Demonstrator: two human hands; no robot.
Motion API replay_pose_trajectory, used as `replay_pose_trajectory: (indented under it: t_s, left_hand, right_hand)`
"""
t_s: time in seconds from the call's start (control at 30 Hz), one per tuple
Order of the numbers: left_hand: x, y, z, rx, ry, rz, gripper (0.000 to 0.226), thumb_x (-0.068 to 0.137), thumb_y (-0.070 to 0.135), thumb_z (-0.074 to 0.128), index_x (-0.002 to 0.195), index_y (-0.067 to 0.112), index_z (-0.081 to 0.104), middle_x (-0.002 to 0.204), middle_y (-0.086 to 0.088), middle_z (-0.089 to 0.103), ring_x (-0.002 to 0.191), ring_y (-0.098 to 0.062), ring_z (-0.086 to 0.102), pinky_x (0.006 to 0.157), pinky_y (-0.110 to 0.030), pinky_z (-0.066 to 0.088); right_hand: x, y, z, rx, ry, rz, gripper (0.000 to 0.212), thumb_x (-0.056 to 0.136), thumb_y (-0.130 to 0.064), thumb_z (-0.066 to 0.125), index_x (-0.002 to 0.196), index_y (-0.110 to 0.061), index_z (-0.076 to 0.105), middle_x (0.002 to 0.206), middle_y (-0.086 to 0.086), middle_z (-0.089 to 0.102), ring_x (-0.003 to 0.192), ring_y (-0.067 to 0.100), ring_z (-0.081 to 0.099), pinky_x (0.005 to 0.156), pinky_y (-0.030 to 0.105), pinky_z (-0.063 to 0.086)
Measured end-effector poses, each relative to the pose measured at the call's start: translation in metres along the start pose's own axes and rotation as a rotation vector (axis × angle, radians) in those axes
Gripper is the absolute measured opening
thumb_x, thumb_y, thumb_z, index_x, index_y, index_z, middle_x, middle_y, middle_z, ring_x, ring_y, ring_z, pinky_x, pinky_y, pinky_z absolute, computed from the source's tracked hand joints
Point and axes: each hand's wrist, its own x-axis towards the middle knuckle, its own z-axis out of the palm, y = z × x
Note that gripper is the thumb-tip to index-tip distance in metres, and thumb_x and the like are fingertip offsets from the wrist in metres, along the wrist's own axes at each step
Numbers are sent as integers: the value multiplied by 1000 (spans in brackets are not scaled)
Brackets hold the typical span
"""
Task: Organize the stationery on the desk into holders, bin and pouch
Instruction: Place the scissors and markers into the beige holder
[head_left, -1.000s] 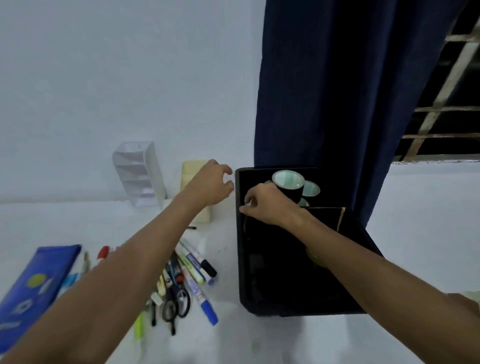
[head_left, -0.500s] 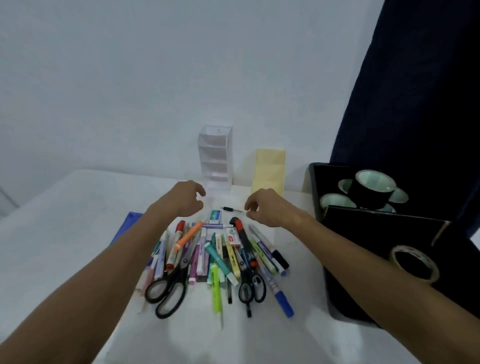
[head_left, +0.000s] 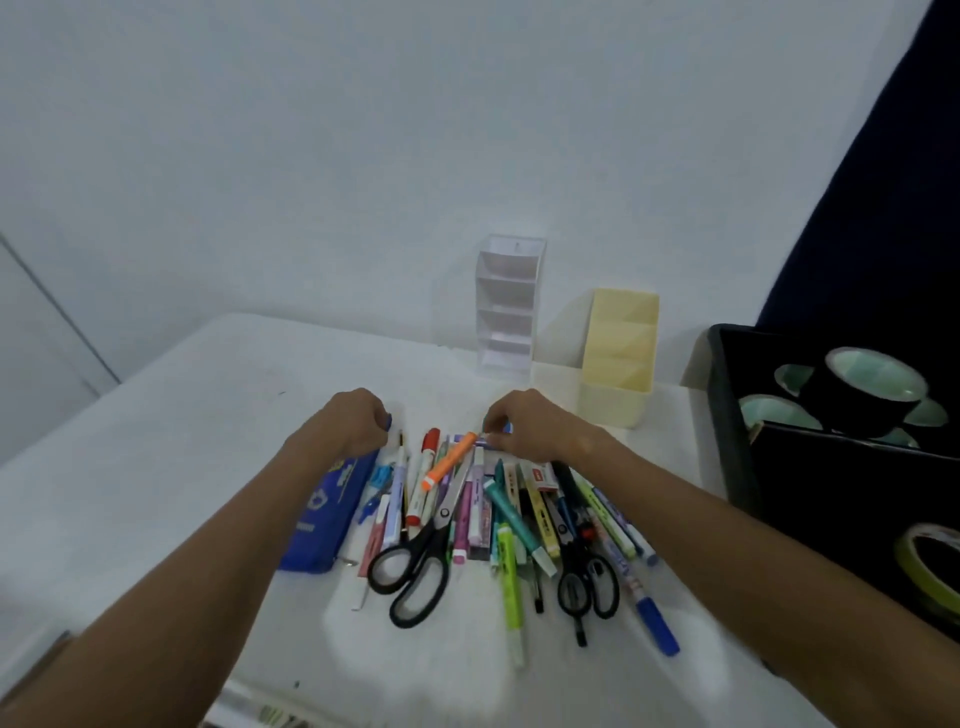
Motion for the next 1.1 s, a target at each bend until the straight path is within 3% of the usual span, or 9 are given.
replay_pose_trajectory:
  t_s: [0.17, 0.33, 0.53, 0.7, 0.8, 0.9, 1.1]
  left_hand:
    - [-9, -12, 3, -31, -5, 21, 27, 87, 29, 63, 108, 13, 68, 110, -8, 65, 81, -16, 56, 73, -25, 43]
    - [-9, 0, 18, -166, -69, 112, 25, 88, 34, 63, 99, 12, 70, 77, 0, 65, 55, -10, 57, 53, -18, 45]
    - [-5, 11, 25, -193, -102, 129, 25, 88, 29, 64, 104, 10, 69, 80, -1, 67, 62, -12, 62, 63, -23, 51]
    - [-14, 12, 15, -360, -80, 73, 15, 89, 20, 64, 101, 10, 64, 79, -8, 68, 61, -16, 65, 64, -30, 57]
    - [-41, 9, 14, -287, -99, 75, 12, 87, 27, 66, 88, 15, 68, 73, -1, 68, 60, -13, 63, 61, -27, 54]
    - [-77, 5, 22, -129, -167, 87, 16, 82, 42, 68, 83, 25, 67, 76, 9, 65, 69, -6, 60, 62, -20, 45]
    - [-137, 6, 61, -160, -65, 1, 54, 79, 55, 66, 123, 26, 52, 108, 2, 53, 88, -13, 53, 69, -24, 41]
  right_hand:
    - [22, -9, 10, -55, -41, -36, 29, 89, -22, 64, 116, -13, 65, 121, 6, 61, 110, 20, 56, 89, 27, 43]
    - [33, -8, 24, -173, -120, -65, 30, 87, -13, 65, 116, -17, 66, 116, 6, 64, 102, 22, 61, 89, 38, 52]
    - [27, 2, 20, -123, -143, -127, 27, 90, -14, 58, 116, -19, 66, 121, 5, 63, 109, 22, 57, 93, 35, 48]
    - [18, 12, 10, -107, -93, -122, 30, 90, -15, 60, 120, -15, 63, 125, 7, 60, 114, 23, 53, 95, 31, 41]
    - [8, 3, 4, -115, -104, -187, 26, 88, -19, 63, 114, -14, 66, 112, 7, 63, 97, 18, 55, 85, 25, 41]
    - [-10, -6, -1, -184, -221, -241, 23, 87, -27, 65, 105, -14, 68, 100, 2, 65, 81, 12, 53, 74, 23, 41]
    - [-75, 3, -8, -293, -417, -68, 36, 83, -49, 65, 89, -13, 64, 83, -1, 63, 71, 14, 58, 64, 29, 50]
